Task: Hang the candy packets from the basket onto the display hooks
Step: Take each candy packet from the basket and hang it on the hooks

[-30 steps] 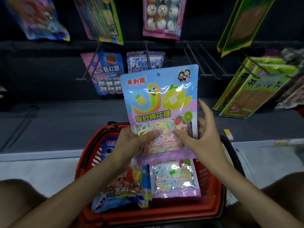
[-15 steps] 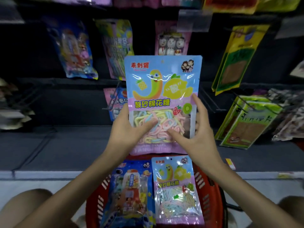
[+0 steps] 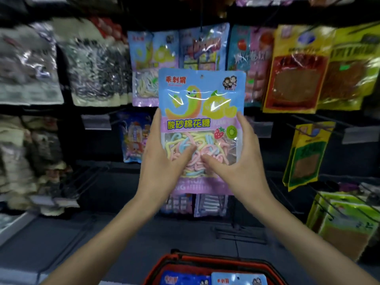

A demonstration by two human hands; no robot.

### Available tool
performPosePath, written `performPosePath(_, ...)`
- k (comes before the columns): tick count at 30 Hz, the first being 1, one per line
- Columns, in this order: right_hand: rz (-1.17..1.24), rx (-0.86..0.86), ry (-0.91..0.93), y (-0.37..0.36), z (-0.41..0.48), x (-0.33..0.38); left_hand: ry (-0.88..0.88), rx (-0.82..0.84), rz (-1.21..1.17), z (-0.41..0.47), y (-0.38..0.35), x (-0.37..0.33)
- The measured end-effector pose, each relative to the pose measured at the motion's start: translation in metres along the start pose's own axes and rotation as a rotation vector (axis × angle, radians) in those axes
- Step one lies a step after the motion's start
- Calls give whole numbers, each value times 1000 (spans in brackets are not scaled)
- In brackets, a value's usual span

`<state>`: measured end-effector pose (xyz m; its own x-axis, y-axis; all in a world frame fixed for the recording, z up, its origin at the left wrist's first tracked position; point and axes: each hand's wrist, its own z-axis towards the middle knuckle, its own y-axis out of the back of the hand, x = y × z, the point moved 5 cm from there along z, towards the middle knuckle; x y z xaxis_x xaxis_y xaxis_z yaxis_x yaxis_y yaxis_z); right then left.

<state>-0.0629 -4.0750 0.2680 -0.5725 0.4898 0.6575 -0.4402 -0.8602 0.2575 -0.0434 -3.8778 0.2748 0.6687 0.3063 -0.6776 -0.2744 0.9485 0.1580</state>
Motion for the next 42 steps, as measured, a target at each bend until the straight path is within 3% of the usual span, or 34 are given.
performPosePath(14,-112,39,155,-51,129,95,-146,-98,158,136,80,-39)
performPosePath(20,-138,89,144,-89,157,120,-92,-120,131,164,112,-22)
performPosePath(27,-119,141,115,-120,166,122,10,-95,82,175,132,3)
performPosePath(42,-64,129,43,-126,175,109,-2,-102,53,188,126,7)
